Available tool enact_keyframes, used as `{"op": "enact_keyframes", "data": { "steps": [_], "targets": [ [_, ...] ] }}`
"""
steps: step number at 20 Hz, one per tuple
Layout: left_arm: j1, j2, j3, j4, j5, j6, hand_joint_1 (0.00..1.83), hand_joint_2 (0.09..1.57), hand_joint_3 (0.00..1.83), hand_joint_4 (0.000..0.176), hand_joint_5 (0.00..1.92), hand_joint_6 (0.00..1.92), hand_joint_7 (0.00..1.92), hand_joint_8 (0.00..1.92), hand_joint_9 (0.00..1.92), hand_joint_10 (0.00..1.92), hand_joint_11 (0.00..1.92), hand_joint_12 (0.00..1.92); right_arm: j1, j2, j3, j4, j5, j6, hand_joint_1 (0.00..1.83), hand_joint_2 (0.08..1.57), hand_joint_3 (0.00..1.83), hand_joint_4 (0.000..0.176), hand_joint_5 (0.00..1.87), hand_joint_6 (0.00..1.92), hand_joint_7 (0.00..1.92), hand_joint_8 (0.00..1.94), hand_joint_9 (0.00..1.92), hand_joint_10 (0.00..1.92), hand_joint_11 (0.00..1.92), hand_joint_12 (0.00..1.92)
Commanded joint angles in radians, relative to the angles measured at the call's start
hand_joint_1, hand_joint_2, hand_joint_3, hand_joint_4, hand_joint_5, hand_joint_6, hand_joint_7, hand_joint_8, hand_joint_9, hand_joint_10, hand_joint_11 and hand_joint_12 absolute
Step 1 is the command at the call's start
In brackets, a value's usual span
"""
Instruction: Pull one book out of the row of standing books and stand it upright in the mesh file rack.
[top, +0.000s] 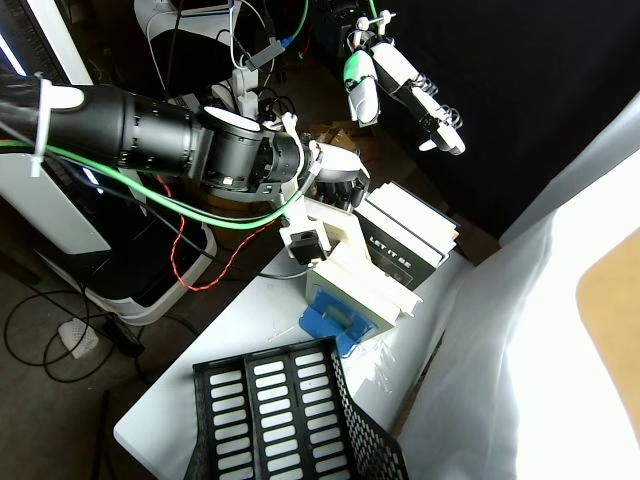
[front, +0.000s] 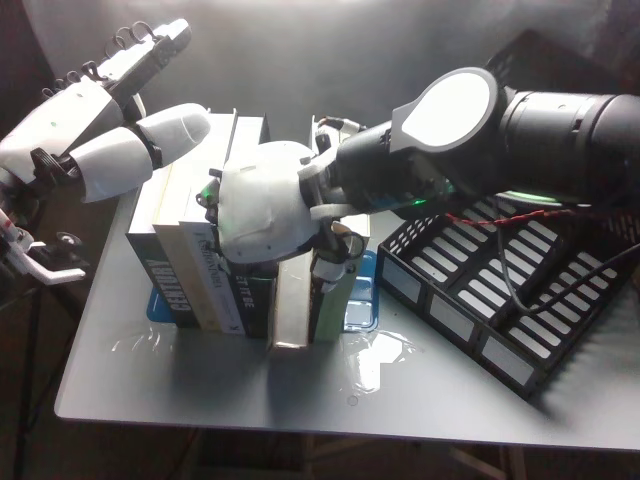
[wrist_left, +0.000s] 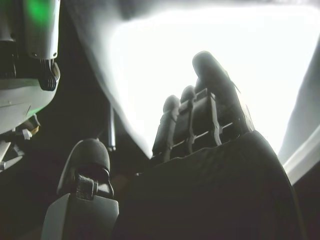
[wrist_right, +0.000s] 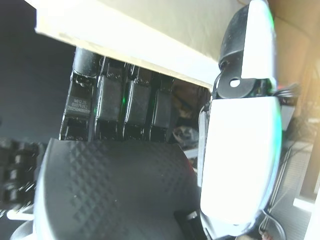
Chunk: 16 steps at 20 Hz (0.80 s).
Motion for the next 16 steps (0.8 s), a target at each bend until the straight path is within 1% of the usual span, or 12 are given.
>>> {"op": "enact_keyframes", "data": {
  "steps": [1, 2, 3, 4, 5, 7, 9, 11, 12, 13, 15, 16],
  "targets": [
    [-0.016, 0.007, 0.003, -0.016, -0.132, -0.006, 0.0, 1.29, 0.0, 0.044, 0.0, 0.0, 0.0, 0.0, 0.0, 0.0, 0.0, 1.92, 0.013, 0.017, 0.0, 0.02, -0.013, 0.002, 1.34, 1.12, 0.0, 0.0, 0.85, 1.17, 1.1, 0.88, 0.82, 1.22, 0.37, 1.68],
    [-0.016, 0.007, 0.003, -0.021, -0.135, -0.005, 0.0, 1.29, 0.0, 0.049, 0.0, 0.01, 0.0, 0.0, 0.0, 0.0, 0.0, 1.23, 0.016, 0.021, -0.005, 0.02, -0.007, 0.005, 1.36, 1.13, 0.0, 0.0, 0.84, 1.19, 1.09, 0.9, 0.81, 1.25, 0.39, 1.68],
    [-0.016, 0.008, 0.003, -0.03, -0.139, -0.003, 0.0, 1.29, 0.0, 0.049, 0.0, 0.0, 0.0, 0.0, 0.0, 0.0, 0.0, 0.24, 0.022, 0.028, -0.012, 0.02, 0.004, 0.007, 1.37, 1.13, 0.0, 0.0, 0.84, 1.18, 1.09, 0.9, 0.81, 1.26, 0.38, 1.68],
    [-0.016, 0.008, 0.003, -0.033, -0.139, -0.002, 0.0, 1.29, 0.0, 0.044, 0.0, 0.0, 0.0, 0.0, 0.0, 0.0, 0.0, 0.05, 0.029, 0.036, -0.02, 0.02, 0.011, 0.009, 1.37, 1.13, 0.0, 0.0, 0.85, 1.18, 1.08, 0.91, 0.79, 1.28, 0.36, 1.7],
    [-0.016, 0.008, 0.004, -0.037, -0.14, -0.002, 0.0, 1.28, 0.0, 0.045, 0.0, 0.0, 0.0, 0.0, 0.0, 0.0, 0.0, 0.01, 0.035, 0.043, -0.027, 0.02, 0.017, 0.011, 1.37, 1.13, 0.0, 0.0, 0.86, 1.17, 1.08, 0.9, 0.78, 1.3, 0.36, 1.72],
    [-0.016, 0.008, 0.003, -0.046, -0.144, -0.001, 0.0, 1.29, 0.0, 0.045, 0.0, 0.0, 0.0, 0.0, 0.0, 0.0, 0.0, 0.0, 0.05, 0.062, -0.041, 0.02, 0.027, 0.019, 1.37, 1.12, 0.0, 0.0, 0.88, 1.1, 1.09, 0.85, 0.83, 1.3, 0.37, 1.76],
    [-0.016, 0.008, 0.003, -0.05, -0.145, -0.001, 0.0, 1.29, 0.0, 0.036, 0.0, 0.0, 0.0, 0.0, 0.0, 0.0, 0.0, 0.0, 0.058, 0.074, -0.044, 0.02, 0.042, 0.028, 1.38, 1.11, 0.0, 0.0, 0.91, 1.05, 1.12, 0.78, 0.86, 1.28, 0.41, 1.76],
    [-0.016, 0.009, 0.003, -0.053, -0.147, -0.001, 0.0, 1.28, 0.0, 0.037, 0.0, 0.0, 0.0, 0.0, 0.0, 0.0, 0.0, 0.0, 0.067, 0.091, -0.044, 0.012, 0.062, 0.06, 1.38, 1.11, 0.0, 0.0, 0.88, 1.1, 1.1, 0.79, 0.88, 1.29, 0.43, 1.79],
    [-0.016, 0.009, 0.002, -0.056, -0.149, -0.001, 0.0, 1.28, 0.0, 0.037, 0.0, 0.0, 0.0, 0.0, 0.0, 0.0, 0.0, 0.0, 0.074, 0.097, -0.043, 0.008, 0.072, 0.073, 1.38, 1.1, 0.0, 0.0, 0.91, 1.04, 1.12, 0.74, 0.9, 1.28, 0.49, 1.78],
    [-0.015, 0.009, 0.002, -0.061, -0.151, 0.0, 0.0, 1.28, 0.0, 0.035, 0.0, 0.0, 0.0, 0.0, 0.0, 0.0, 0.0, 0.0, 0.079, 0.102, -0.042, 0.008, 0.079, 0.081, 1.38, 1.09, 0.0, 0.0, 0.93, 0.99, 1.14, 0.73, 0.9, 1.27, 0.5, 1.78],
    [-0.015, 0.009, 0.002, -0.064, -0.152, 0.0, 0.0, 1.3, 0.0, 0.033, 0.0, 0.0, 0.0, 0.0, 0.0, 0.0, 0.0, 0.0, 0.087, 0.11, -0.042, 0.006, 0.089, 0.092, 1.38, 1.1, 0.0, 0.0, 0.92, 1.0, 1.1, 0.82, 0.87, 1.32, 0.51, 1.79],
    [-0.015, 0.009, 0.001, -0.066, -0.153, 0.0, 0.0, 1.31, 0.01, 0.026, 0.0, 0.0, 0.0, 0.0, 0.0, 0.0, 0.0, 0.0, 0.092, 0.114, -0.042, 0.003, 0.095, 0.101, 1.38, 1.11, 0.0, 0.0, 0.9, 1.04, 1.07, 0.88, 0.85, 1.33, 0.5, 1.8]
  ]
}}
